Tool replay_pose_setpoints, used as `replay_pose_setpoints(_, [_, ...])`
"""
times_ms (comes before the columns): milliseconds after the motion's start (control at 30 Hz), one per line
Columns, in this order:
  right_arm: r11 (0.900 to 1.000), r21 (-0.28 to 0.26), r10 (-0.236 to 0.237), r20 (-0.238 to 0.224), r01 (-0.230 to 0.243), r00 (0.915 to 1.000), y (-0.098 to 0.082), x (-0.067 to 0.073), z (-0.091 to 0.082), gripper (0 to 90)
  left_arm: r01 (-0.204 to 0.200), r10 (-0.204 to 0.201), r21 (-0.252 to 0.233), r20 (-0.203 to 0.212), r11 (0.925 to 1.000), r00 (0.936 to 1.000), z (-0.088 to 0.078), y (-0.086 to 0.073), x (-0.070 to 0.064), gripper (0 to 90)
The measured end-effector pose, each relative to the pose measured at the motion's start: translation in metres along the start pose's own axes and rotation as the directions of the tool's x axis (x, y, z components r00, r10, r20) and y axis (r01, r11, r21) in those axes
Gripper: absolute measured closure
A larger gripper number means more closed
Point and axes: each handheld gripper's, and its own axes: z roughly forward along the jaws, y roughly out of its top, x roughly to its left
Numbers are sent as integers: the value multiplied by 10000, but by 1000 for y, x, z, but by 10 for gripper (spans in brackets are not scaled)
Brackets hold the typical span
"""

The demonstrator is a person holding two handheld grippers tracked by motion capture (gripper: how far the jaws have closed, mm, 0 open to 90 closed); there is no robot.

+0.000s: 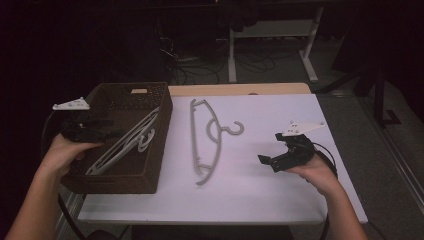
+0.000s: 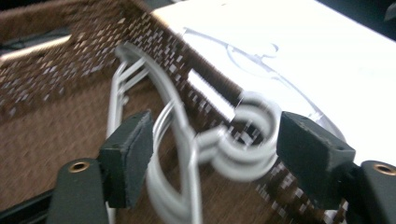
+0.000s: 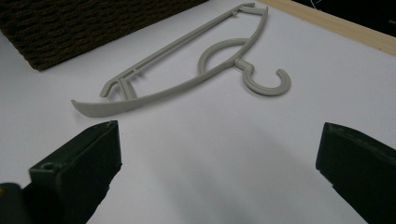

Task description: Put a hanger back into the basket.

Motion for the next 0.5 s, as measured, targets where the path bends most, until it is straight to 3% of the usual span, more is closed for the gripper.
replay_pose_setpoints(267, [10000,-79,-16,14,16,10000,-1,1,-4,0,-240,251,-686,142,9974,9996,19,33,-42,237])
replay_pose_setpoints(500, [9999,-122,-17,2,17,10000,-1,0,-3,0,-672,692,-726,257,9951,9973,44,55,-79,225])
